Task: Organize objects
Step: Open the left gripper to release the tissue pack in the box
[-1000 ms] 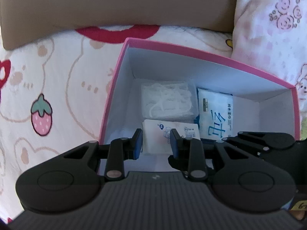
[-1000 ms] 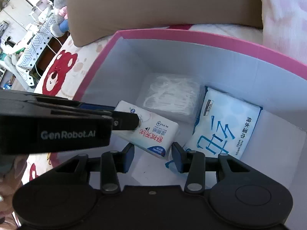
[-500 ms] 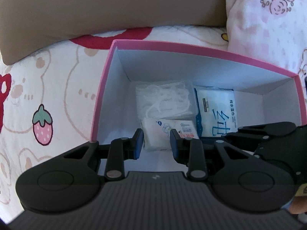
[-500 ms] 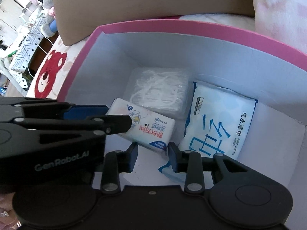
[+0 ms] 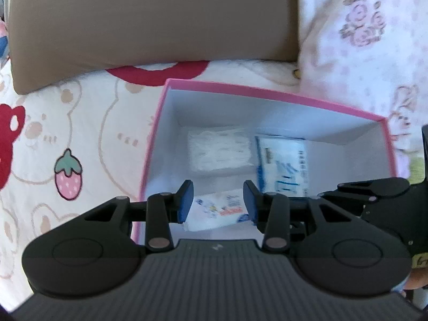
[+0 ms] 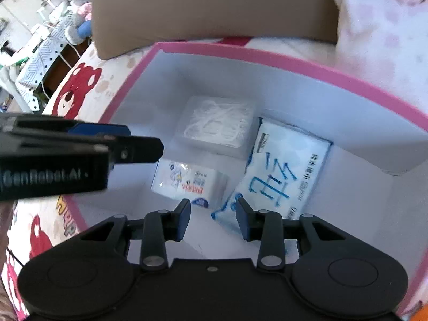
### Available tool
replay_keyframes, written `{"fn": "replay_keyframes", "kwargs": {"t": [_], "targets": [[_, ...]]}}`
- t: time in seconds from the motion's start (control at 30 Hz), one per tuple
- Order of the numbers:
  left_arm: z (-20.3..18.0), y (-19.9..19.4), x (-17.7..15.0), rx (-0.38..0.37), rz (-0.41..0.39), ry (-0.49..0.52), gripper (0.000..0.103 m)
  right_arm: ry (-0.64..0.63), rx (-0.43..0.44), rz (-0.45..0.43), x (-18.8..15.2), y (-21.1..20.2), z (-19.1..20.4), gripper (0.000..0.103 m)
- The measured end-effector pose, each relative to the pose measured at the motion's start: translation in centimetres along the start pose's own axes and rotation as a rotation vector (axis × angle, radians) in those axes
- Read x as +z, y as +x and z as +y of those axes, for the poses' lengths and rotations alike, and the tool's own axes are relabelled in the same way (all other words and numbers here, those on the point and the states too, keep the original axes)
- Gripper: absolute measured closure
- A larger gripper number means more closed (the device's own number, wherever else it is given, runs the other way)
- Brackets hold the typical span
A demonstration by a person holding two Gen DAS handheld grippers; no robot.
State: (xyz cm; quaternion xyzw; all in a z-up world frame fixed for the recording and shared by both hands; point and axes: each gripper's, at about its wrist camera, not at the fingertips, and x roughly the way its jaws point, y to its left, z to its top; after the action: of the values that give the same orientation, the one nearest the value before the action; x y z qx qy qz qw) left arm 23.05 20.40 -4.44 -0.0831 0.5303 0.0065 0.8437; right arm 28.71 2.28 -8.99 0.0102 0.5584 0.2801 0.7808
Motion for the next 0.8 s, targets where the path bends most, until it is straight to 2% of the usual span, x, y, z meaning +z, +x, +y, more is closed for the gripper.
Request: {"fn": "replay_keyframes", "kwargs": {"t": [0.27,0.4,0.5,0.57,0.63,0.7,0.8], "targets": [[-0.7,-3.7,-1.9,-0.090,0.005,-0.038,0.060,-0.082,0.011,-0.113,-2.2,-5.7,2.0,0.060],[-1.9,-6.2,-3.1,-0.081,-0.003,0.022,0.058,-0.106,-0.005,-0.148,-3.0,-7.8,3.3,0.058],[-2.0,-8.1,-3.8,-0.110,-0.014,0.024,0.055,-0.124,-0.023,-0.165,-3.6,-9.3,4.5,0.056],[-2.0,-9.3,-4.2,-0.132,-0.025,0.021,0.053,-0.138,-0.039,-0.176,-4.0,-10.4,5.2,0.052],[-1.9,-10.6,-4.7,-0.138,-0.046,0.027,0.053,-0.160,-0.069,-0.189,-4.5,-11.5,6.0,0.038],[-1.9,-11.9,-5.4,-0.132,-0.074,0.035,0.053,-0.187,-0.118,-0.204,-5.2,-12.5,6.7,0.029],[-1.8,-13.3,-6.3,-0.143,-0.085,0.045,0.052,-0.194,-0.158,-0.200,-6.2,-13.2,7.3,0.029]]}}
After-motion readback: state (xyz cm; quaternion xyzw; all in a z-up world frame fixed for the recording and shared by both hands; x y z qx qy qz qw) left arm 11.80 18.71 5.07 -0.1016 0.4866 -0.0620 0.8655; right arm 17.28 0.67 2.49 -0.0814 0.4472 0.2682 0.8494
